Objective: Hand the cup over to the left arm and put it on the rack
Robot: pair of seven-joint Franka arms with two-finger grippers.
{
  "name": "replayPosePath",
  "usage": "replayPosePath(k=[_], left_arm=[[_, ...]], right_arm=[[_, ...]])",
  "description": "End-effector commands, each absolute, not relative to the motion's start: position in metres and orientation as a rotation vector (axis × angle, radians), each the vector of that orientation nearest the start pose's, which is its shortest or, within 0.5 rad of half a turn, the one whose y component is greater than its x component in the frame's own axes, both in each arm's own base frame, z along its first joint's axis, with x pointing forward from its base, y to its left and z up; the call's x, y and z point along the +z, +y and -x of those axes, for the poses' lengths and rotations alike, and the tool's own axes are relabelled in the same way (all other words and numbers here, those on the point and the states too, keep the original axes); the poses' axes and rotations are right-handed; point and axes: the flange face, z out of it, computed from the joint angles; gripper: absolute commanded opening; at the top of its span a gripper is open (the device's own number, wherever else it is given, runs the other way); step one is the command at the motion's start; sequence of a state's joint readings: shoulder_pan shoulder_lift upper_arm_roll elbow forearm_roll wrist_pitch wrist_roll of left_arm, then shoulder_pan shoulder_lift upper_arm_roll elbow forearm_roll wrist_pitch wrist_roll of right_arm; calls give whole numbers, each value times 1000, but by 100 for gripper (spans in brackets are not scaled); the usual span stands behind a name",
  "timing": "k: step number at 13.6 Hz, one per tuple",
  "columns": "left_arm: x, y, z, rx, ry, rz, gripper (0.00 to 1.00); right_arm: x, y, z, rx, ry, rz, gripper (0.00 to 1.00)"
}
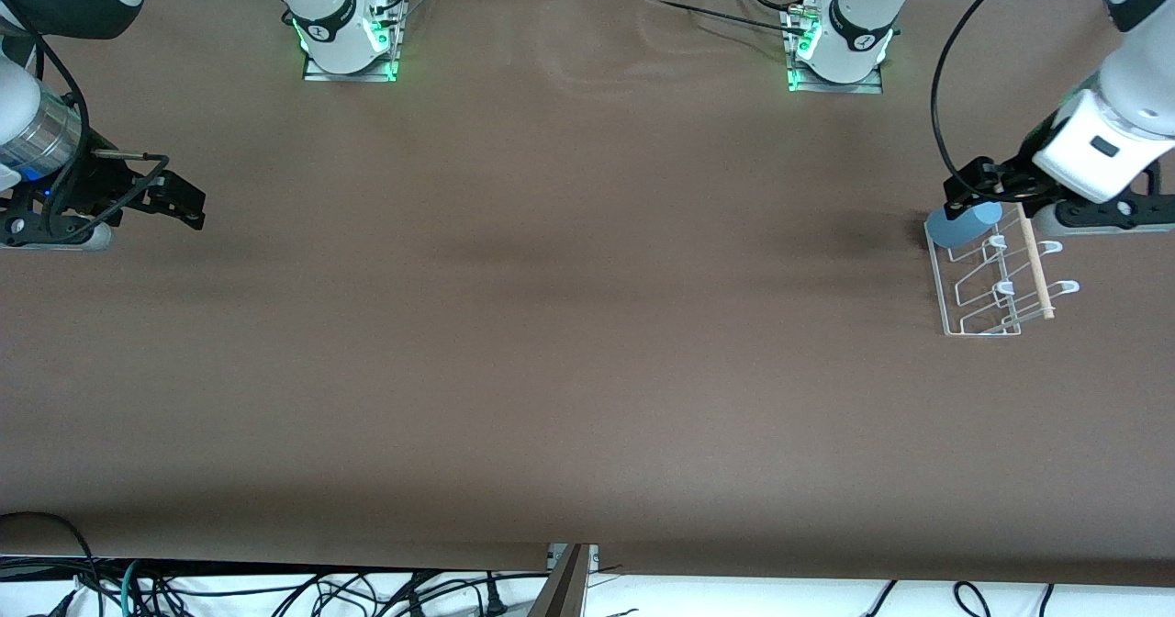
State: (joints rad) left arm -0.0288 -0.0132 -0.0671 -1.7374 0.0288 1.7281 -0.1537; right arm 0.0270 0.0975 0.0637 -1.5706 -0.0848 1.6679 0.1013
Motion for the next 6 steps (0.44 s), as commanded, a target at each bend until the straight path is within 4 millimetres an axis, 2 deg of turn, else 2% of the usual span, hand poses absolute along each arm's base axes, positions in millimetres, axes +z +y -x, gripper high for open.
replayPosePath(k=[1, 6], left_arm=[[565, -38, -549, -33, -134, 3114, 100], [565, -38, -544, 36, -144, 3133, 100]], right_arm=[[583, 42, -592, -7, -18, 3221, 100], [583, 42, -592, -7, -18, 3221, 100]])
